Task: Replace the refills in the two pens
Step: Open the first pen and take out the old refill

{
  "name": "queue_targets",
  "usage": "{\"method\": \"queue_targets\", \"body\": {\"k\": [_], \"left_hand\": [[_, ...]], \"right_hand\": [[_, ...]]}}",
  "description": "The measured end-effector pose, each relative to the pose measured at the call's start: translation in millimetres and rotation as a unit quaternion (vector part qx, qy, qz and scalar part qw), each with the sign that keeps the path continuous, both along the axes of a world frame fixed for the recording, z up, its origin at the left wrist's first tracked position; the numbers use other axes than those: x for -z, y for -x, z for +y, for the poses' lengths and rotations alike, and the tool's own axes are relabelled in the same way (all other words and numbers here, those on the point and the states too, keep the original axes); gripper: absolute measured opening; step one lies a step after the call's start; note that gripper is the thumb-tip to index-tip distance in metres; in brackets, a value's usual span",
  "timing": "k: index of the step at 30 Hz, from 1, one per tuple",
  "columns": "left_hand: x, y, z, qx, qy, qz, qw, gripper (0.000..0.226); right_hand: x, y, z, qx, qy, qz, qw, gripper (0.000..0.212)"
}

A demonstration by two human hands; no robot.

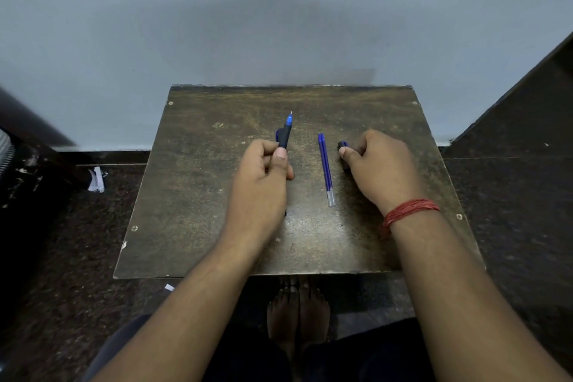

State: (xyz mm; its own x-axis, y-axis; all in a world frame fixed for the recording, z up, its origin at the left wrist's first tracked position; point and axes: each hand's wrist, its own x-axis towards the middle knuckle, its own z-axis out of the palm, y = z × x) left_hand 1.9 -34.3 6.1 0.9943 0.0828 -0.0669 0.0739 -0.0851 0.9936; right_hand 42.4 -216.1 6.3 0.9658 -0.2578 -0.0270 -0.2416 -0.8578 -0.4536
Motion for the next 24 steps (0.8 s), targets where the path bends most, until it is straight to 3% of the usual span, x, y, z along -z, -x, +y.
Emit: {"method": "queue_targets", "body": {"k": [3, 5, 9, 12, 24], "left_hand": [[-0.4, 1.3, -0.9, 0.000, 0.004, 0.004, 1.000, 0.016], [-1.5, 2.6, -2.1, 0.001, 0.008, 0.002, 1.000, 0.016], [-4.5, 3.5, -5.9, 0.017, -0.002, -0.014, 1.000, 0.015], [-4.5, 4.4, -7.7, 0.041, -0.032, -0.034, 0.998, 0.013], [-4.3, 3.1, -9.3, 0.068, 0.020, -0.005, 0.997, 0.020]], "right_hand": [[-7.1, 1.5, 0.1, 0.020, -0.040, -0.117, 0.992, 0.027], [-13.5, 3.8, 6.5, 0.012, -0.120, -0.186, 0.975, 0.026], [-16.3, 12.9, 33.6, -0.048, -0.359, -0.103, 0.926, 0.031], [-14.1, 15.2, 45.4, -0.061, -0.460, -0.075, 0.883, 0.025], [-14.0, 15.2, 44.5, -0.071, -0.557, -0.085, 0.823, 0.013]]}}
